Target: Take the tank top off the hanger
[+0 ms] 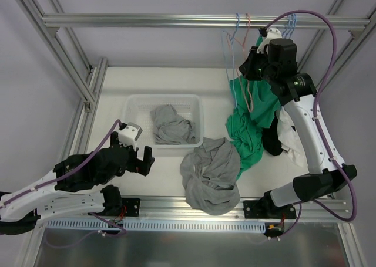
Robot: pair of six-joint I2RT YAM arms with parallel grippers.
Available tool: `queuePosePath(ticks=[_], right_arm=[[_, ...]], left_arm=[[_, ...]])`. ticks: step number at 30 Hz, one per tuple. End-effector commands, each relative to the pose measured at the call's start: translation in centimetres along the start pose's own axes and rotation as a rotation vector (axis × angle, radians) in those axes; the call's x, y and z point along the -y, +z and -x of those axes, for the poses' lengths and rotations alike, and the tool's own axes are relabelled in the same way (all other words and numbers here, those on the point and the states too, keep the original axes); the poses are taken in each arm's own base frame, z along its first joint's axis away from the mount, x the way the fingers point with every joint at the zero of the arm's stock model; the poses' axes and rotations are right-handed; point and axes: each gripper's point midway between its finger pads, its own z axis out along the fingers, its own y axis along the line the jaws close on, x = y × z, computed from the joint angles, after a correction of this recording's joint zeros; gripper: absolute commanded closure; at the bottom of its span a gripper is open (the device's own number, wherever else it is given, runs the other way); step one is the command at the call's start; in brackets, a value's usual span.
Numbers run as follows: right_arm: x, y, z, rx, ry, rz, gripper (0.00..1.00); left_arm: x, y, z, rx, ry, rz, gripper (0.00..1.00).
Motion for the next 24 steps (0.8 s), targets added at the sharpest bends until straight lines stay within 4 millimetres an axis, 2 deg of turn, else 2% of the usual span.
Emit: queuePosePath(ticks=[1, 5, 7, 8, 9, 10, 12, 13, 14, 16, 17, 19, 20, 21, 22, 23, 24], right_arm=[[-0.6, -1.1, 0.9, 0.06, 0.017, 0.022, 1.0], [-1.1, -1.3, 0.5, 0.054, 0.015, 0.051, 0.98], [-1.2, -2.1, 0.8, 0.068, 0.013, 0.058, 0.79], [-1.1, -2.3, 0.6, 0.066, 0.013, 0.051, 0.59], [-0.9, -2.6, 0.6, 0.074, 0.012, 0.045, 0.56], [-0.9, -3.9, 1.1, 0.101, 0.008, 0.044, 0.53], [-0.1, -4.9, 0.6, 0.115, 0.005, 0.008, 0.39], [0.0, -5.6, 0.5, 0.123, 0.002, 0.007, 0.33], [0.6, -7.4, 1.0, 0.167, -0.007, -0.025, 0.21], [1.6, -8.6, -0.4, 0.156, -0.021, -0.052, 0.1], [2.3, -11.0, -0.1, 0.198, -0.023, -0.078, 0.02], [4.3, -12.4, -2.4, 0.179, -0.028, -0.149, 0.0], [5.9, -13.6, -2.7, 0.202, -0.017, -0.216, 0.0], [6.6, -15.7, -3.6, 0.242, -0.015, -0.238, 0.01], [7.1, -16.7, -4.4, 0.247, -0.014, -0.261, 0.01], [7.7, -17.8, -4.7, 0.265, -0.011, -0.291, 0.0], [7.6, -19.8, -4.9, 0.303, -0.014, -0.283, 0.01]], left_arm=[[-0.3, 0.2, -0.3, -0.01, -0.005, 0.023, 0.01], [0.3, 0.2, -0.1, -0.021, -0.019, 0.008, 0.01], [0.7, 0.3, 0.2, -0.021, -0.043, 0.0, 0.01], [1.1, 0.3, 0.5, -0.025, -0.065, -0.005, 0.01], [1.8, 0.4, 0.9, -0.022, -0.124, -0.015, 0.02], [2.5, 0.6, 1.3, -0.019, -0.143, -0.035, 0.01], [4.8, 1.5, 1.3, -0.046, -0.128, -0.112, 0.01], [6.2, 1.9, 2.4, -0.017, -0.144, -0.156, 0.01], [7.2, 2.8, 2.2, -0.041, -0.129, -0.17, 0.01], [9.9, 3.5, 2.8, -0.056, -0.11, -0.259, 0.01], [11.2, 4.6, 2.5, -0.092, -0.086, -0.271, 0.01], [13.7, 5.4, 2.0, -0.128, -0.03, -0.334, 0.01], [15.1, 6.7, 1.7, -0.148, 0.0, -0.332, 0.01], [15.8, 7.5, 1.3, -0.158, 0.038, -0.332, 0.01], [16.8, 7.9, 0.9, -0.169, 0.07, -0.345, 0.01], [18.2, 9.4, 0.2, -0.197, 0.104, -0.343, 0.01], [18.9, 10.0, -0.2, -0.209, 0.149, -0.355, 0.01]])
